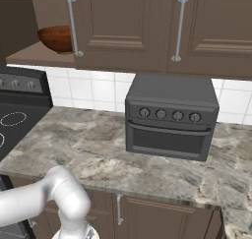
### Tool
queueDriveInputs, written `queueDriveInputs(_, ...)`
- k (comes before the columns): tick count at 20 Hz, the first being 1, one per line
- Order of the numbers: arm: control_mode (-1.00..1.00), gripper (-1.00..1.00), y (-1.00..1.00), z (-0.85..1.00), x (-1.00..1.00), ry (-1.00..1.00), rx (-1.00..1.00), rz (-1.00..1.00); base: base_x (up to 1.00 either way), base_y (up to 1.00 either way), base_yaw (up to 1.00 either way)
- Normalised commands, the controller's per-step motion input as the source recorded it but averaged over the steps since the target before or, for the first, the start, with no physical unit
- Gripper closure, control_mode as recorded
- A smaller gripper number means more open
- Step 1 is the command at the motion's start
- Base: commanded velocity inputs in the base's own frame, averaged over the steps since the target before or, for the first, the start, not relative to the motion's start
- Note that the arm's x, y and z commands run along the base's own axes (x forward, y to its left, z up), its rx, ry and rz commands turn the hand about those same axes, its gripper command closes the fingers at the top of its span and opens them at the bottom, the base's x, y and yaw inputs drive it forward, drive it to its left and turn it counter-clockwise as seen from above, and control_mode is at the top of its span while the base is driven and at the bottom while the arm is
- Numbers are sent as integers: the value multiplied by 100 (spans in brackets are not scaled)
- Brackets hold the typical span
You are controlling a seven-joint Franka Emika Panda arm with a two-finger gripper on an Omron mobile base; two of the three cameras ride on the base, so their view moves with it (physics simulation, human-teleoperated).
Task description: Open the cabinet. Pick the bowls from the counter and place them in the cabinet. Then close the cabinet.
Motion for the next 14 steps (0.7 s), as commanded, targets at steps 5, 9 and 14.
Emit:
queueDriveInputs(5,-100,-100,-24,-84,55,-7,-3,0,0,0,0)
queueDriveInputs(9,-100,-100,-45,-18,31,-22,-6,0,0,0,0)
queueDriveInputs(14,-100,-100,-42,0,0,-39,-3,0,0,0,0)
